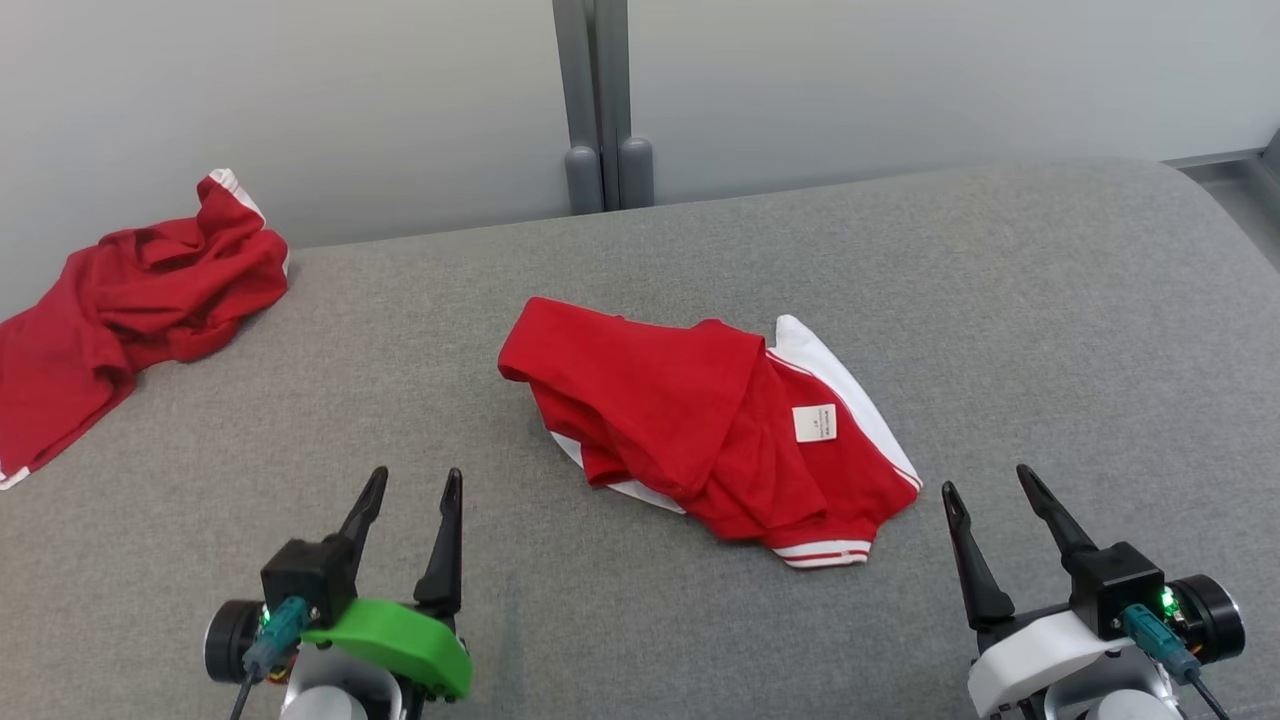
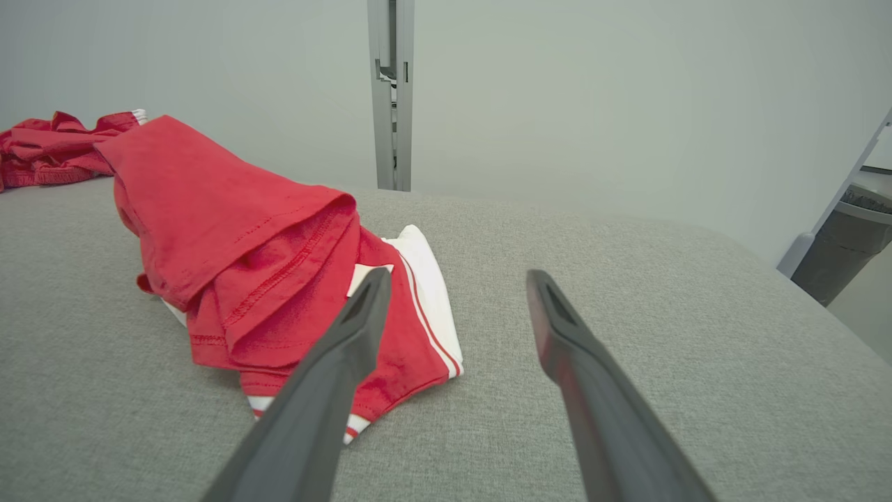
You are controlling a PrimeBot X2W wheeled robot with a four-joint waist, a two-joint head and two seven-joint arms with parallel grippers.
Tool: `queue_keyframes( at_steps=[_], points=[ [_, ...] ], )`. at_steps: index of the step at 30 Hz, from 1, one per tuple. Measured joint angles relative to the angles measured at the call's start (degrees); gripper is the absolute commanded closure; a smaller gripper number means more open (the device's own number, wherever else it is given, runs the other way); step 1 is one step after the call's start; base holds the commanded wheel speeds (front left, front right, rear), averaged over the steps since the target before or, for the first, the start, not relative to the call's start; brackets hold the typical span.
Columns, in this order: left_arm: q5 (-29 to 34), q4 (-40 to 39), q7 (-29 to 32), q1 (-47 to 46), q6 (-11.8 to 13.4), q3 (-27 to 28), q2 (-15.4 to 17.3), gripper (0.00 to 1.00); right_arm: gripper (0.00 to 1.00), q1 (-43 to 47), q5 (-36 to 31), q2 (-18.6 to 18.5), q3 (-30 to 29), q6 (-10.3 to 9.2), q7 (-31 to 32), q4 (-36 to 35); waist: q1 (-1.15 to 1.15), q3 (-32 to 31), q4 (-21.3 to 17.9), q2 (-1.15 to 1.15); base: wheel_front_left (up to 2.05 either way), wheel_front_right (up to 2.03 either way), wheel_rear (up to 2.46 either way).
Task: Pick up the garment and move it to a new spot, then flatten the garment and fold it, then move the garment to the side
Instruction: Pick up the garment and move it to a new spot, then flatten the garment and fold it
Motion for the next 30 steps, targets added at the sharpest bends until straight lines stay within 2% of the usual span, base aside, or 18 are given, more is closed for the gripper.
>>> queue_keyframes(
  at_steps=[5, 10, 30],
  points=[
    [0.9, -4.8, 0.0, 6.5, -0.1, 4.2, -2.4, 0.0, 0.0, 0.7, 0.4, 0.0, -0.5, 0.0, 0.0, 0.0, 0.0, -1.4, 0.4, 0.0, 0.0, 0.0, 0.0],
    [0.9, -7.4, 0.0, 9.8, -0.1, 6.4, -3.5, 0.0, 0.0, 1.8, 1.3, 0.0, -0.9, 0.0, 0.0, 0.5, 0.0, -2.3, 0.7, 0.0, 0.0, 0.0, 0.0],
    [0.5, -9.6, 0.0, 13.4, 0.9, 6.3, -3.8, 0.0, 0.0, 2.7, 3.1, 0.0, -0.5, 0.0, 0.0, 1.3, 0.0, -3.0, 1.1, 0.0, 0.0, 0.0, 0.0]
  ],
)
